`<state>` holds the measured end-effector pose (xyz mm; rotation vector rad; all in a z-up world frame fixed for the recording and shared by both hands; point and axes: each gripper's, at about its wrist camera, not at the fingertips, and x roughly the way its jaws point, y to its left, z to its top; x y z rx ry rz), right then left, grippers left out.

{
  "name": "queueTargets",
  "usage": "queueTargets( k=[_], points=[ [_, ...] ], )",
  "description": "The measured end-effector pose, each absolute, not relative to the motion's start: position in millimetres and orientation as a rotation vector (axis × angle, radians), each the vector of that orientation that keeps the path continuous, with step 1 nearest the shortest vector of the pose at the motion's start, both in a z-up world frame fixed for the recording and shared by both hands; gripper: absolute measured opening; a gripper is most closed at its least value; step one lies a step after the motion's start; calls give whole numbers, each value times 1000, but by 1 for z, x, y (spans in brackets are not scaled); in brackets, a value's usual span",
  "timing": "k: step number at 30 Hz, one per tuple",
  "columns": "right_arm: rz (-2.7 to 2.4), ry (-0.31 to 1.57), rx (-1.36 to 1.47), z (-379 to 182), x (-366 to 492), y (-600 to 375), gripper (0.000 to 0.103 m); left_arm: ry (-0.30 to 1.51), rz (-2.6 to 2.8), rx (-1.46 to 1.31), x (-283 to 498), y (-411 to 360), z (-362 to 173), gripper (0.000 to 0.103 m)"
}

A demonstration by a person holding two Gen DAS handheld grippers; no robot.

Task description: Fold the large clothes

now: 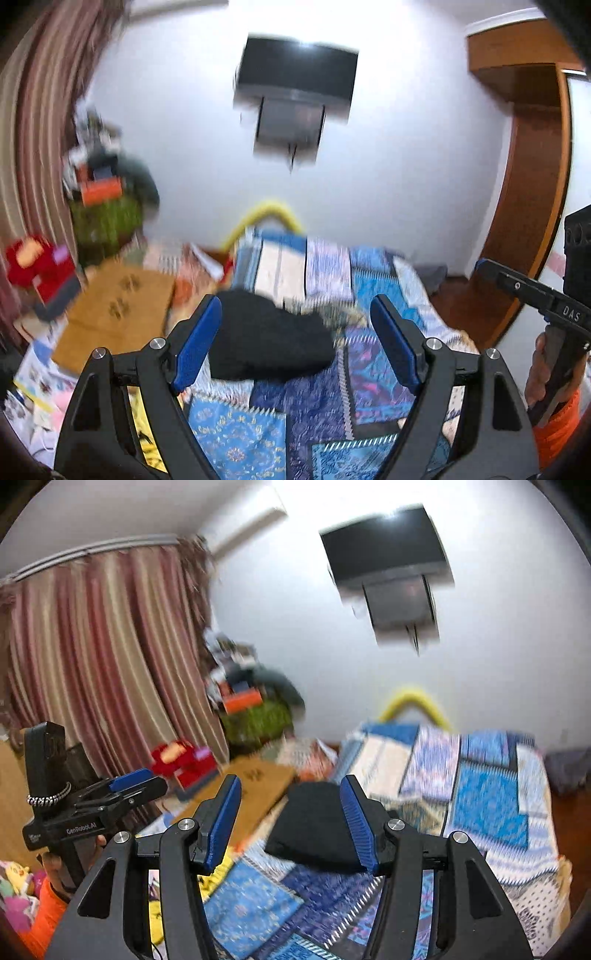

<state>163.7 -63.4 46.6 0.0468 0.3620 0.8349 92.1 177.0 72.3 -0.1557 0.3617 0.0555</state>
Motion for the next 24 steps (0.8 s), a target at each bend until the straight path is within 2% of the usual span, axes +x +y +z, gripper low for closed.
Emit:
queueTargets(
  k=[8,10,12,14,16,19,21,24],
  points=[
    [776,175,-30,54,84,-67,56,130,147,-97,0,128,91,82],
    [751,152,-46,49,76,-65,62,106,152,-80,-15,118,86,85],
    [725,145,-64,45,71,-64,80,91,177,-67,-23,110,81,89],
    [697,137,-69,42,72,-64,82,80,203,-44,-28,105,78,92],
    [680,142,-69,42,72,-63,84,73,220,-28,-35,99,75,102],
    [653,169,-49,40,75,-65,90,82,229,-34,-35,99,70,103],
    [635,170,-43,39,77,-66,101,91,233,-38,-35,101,67,103],
    [624,165,-33,41,77,-69,102,100,232,-46,-34,103,65,103]
  ],
)
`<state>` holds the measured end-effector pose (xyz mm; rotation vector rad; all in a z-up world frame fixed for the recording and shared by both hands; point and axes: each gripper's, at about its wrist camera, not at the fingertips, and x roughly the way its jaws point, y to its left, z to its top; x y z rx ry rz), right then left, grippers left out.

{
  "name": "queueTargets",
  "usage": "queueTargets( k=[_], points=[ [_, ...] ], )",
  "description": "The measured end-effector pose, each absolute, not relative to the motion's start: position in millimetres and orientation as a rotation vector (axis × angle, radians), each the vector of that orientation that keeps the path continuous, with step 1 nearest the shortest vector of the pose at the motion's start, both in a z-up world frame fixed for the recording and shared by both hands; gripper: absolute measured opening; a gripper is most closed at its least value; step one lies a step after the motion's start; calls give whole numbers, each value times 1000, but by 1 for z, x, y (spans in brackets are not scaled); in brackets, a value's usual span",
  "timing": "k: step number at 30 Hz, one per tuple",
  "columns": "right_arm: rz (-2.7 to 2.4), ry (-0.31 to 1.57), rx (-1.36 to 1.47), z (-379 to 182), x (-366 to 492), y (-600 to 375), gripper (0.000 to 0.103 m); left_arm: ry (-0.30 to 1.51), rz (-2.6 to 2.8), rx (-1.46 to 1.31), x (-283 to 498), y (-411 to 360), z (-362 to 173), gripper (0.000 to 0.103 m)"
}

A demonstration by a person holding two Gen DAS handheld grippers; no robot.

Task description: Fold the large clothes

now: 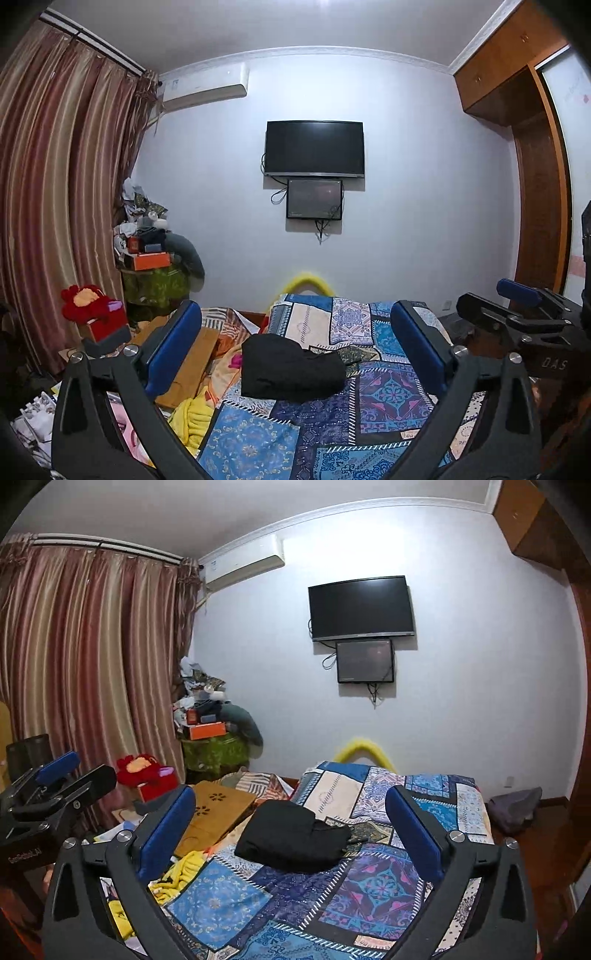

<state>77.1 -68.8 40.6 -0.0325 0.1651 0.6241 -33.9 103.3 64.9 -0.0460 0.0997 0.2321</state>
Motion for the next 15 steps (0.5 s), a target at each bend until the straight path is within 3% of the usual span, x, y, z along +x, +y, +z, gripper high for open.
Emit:
queueTargets(
  k=[15],
  points=[
    [618,173,-52,32,71,-68,102,142,234,-56,-24,100,49,103]
  ],
)
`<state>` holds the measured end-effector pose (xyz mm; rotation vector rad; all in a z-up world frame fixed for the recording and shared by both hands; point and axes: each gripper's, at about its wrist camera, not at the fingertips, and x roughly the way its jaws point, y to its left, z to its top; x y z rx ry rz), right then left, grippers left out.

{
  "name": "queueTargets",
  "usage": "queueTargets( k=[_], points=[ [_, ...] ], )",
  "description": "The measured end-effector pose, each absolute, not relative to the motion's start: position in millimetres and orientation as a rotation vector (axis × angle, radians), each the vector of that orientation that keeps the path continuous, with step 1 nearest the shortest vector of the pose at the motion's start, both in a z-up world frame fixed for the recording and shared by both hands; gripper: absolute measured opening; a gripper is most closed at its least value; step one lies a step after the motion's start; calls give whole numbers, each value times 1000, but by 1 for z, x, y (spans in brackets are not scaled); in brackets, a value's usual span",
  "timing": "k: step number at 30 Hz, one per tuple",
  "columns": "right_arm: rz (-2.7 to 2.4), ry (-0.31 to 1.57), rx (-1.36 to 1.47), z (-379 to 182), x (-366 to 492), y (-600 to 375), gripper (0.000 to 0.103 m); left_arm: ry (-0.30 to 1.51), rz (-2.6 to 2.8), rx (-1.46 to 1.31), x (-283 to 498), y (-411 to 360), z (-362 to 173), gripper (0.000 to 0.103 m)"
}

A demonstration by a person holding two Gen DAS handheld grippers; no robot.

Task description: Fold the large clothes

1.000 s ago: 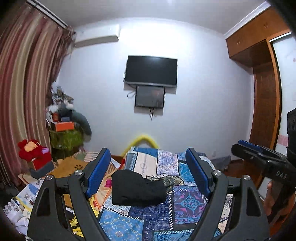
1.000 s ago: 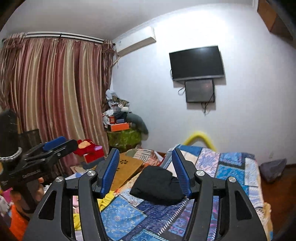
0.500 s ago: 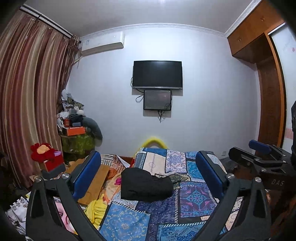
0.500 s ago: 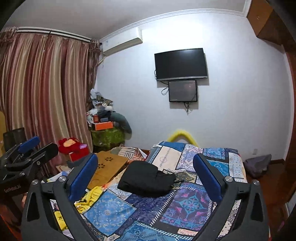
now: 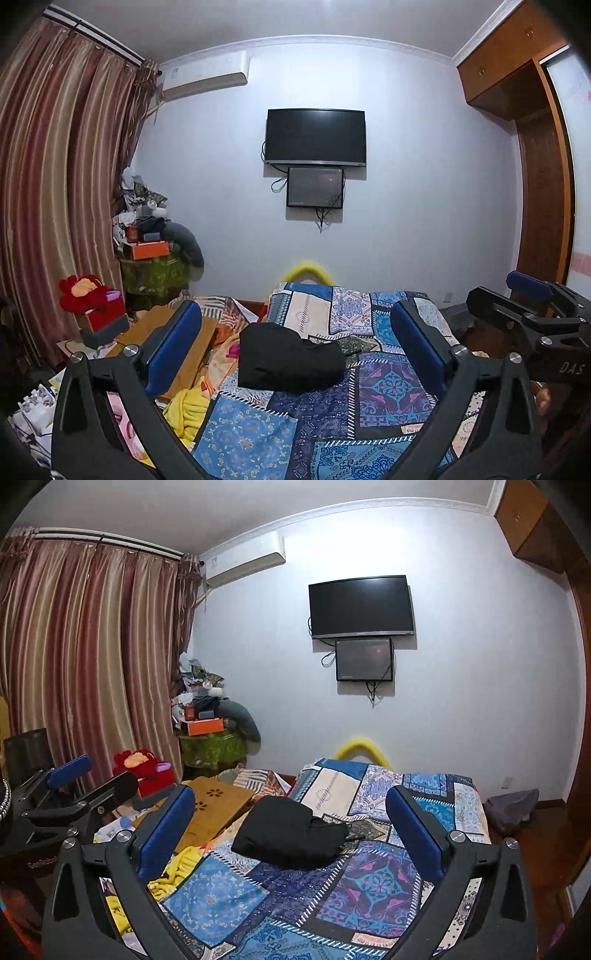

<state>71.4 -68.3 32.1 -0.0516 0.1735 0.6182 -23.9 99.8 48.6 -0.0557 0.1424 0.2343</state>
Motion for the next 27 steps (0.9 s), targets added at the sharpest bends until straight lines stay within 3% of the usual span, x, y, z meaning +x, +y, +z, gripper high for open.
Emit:
queueTargets(
  k=[27],
  points=[
    [611,203,-43,37,70,-70,103,170,220,-75,-18,99,45,103]
  ],
)
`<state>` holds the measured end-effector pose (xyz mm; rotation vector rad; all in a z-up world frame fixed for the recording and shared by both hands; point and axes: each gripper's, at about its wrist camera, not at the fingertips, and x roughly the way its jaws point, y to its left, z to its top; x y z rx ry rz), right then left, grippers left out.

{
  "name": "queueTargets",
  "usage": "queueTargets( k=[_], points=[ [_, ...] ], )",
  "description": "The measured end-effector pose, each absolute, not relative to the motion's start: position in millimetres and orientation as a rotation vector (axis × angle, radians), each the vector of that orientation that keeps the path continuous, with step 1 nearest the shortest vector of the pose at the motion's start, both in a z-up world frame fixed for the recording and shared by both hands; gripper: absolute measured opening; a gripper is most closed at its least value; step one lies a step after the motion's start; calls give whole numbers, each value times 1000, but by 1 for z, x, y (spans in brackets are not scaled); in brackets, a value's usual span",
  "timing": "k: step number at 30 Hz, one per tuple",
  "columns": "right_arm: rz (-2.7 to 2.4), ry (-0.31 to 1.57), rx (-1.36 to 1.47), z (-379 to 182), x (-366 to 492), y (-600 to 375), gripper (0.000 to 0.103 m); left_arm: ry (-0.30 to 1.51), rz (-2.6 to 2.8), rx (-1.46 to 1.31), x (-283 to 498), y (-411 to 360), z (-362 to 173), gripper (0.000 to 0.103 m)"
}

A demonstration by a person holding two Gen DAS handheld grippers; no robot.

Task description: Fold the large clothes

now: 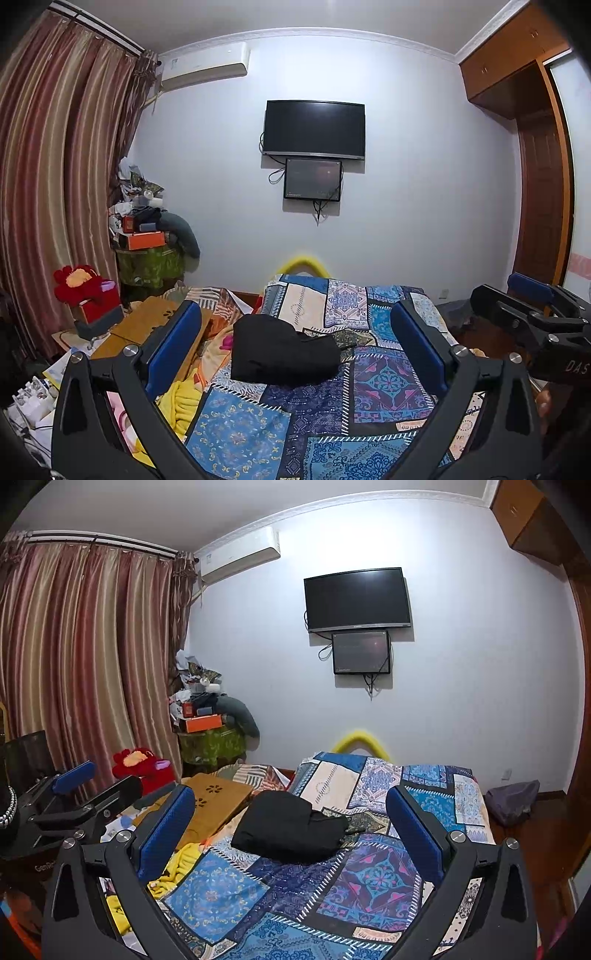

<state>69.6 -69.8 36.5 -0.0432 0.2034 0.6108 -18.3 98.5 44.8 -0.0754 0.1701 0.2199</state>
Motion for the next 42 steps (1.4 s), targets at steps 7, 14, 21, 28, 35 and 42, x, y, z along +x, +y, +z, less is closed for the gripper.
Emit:
queueTargets(
  k=[7,14,21,28,35,42],
  points=[
    [610,209,-43,38,70,-67,103,180,209,-74,-16,96,44,103],
    [608,210,-43,38,71,-67,103,182,197,-82,-14,95,42,103],
    [604,211,-40,38,71,-67,103,193,182,-108,-12,98,44,103],
    [599,206,-28,37,69,-69,103,200,184,-115,-10,98,43,103],
    [593,215,-21,34,71,-69,103,204,177,-114,-9,96,41,103],
    [593,226,-17,33,72,-69,103,206,175,-108,-7,95,40,103]
  ],
)
